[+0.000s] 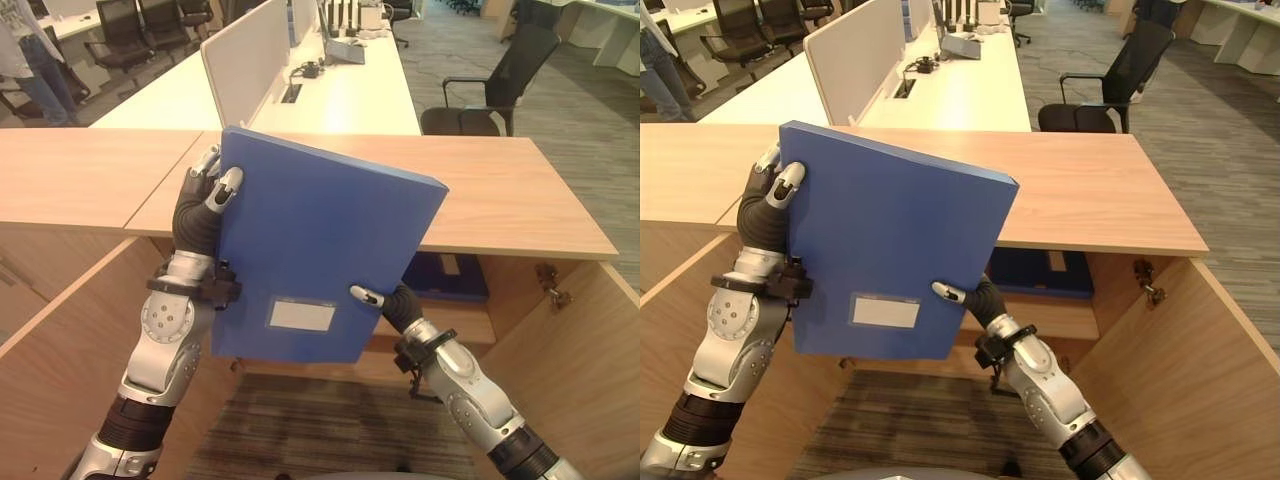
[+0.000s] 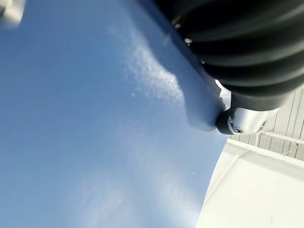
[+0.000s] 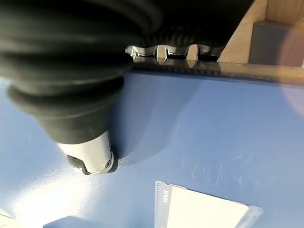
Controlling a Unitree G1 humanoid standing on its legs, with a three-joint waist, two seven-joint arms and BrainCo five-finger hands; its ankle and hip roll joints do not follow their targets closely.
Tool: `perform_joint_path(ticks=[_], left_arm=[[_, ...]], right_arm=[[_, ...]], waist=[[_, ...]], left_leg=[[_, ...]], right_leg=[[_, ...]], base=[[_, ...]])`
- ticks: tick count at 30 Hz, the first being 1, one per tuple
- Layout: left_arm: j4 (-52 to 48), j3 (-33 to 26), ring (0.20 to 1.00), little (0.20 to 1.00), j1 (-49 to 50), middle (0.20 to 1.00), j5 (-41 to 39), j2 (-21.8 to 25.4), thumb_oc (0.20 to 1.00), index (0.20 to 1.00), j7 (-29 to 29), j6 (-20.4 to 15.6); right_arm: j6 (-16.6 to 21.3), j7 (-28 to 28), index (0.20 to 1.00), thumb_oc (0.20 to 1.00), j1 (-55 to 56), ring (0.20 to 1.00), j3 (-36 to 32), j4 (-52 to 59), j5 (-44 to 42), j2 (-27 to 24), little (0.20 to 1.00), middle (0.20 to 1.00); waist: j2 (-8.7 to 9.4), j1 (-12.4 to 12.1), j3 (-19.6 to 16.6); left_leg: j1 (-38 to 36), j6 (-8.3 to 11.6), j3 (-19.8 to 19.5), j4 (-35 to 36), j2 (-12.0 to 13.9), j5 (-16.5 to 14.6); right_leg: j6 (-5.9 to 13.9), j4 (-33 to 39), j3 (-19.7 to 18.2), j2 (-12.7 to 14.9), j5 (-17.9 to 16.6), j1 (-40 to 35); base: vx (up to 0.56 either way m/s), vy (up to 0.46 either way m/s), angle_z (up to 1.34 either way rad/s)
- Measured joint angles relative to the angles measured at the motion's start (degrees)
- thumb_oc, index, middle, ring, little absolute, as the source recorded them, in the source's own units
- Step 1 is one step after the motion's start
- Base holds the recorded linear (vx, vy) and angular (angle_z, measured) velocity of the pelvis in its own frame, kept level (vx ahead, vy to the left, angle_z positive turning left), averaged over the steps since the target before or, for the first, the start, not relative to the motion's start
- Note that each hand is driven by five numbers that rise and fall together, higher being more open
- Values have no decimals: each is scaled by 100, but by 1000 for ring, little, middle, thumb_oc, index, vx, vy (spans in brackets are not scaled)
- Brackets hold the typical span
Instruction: Put the empty folder in the office cabinet
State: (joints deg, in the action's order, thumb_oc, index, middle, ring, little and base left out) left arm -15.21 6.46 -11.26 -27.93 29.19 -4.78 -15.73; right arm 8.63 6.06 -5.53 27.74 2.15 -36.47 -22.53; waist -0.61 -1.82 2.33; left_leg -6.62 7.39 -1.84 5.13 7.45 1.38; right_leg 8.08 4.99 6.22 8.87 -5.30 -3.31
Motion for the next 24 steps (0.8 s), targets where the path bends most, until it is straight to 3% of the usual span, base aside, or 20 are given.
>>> perform_joint_path(ticks=[14,15,16,17,24], left_arm=[[0,-1,200,200,4,200,-2,-2,200,200,83,1],[0,-1,300,300,12,300,-2,-2,300,300,108,2],[0,-1,548,548,28,548,-2,-1,548,548,158,6],[-5,-4,1000,1000,59,1000,-29,7,1000,1000,235,19],[-456,-573,1000,1000,1066,1000,-348,101,1000,1000,1006,156]], right_arm=[[-9,104,200,200,11,200,-60,6,-3,-76,200,200],[-9,153,200,200,23,200,-79,10,-4,-106,200,200],[-10,198,200,200,44,200,-108,12,-4,-140,200,200],[-11,257,200,200,84,200,-159,29,4,-191,200,200],[10,719,200,200,791,200,-1055,557,981,-766,200,200]], waist=[[-2,-1,2],[-3,0,2],[-3,1,2],[-4,-1,3],[-33,4,34]], left_leg=[[9,0,2,1,0,0],[12,-1,2,1,0,-1],[13,-1,2,1,0,-1],[18,-1,2,1,0,-1],[28,-9,0,4,8,-13]], right_leg=[[1,0,0,0,1,7],[1,0,1,0,1,10],[1,0,1,0,1,11],[1,0,2,0,1,14],[7,2,14,3,9,19]], base=[[0,0,0],[0,0,0],[0,0,0],[0,0,0],[4,1,0]])
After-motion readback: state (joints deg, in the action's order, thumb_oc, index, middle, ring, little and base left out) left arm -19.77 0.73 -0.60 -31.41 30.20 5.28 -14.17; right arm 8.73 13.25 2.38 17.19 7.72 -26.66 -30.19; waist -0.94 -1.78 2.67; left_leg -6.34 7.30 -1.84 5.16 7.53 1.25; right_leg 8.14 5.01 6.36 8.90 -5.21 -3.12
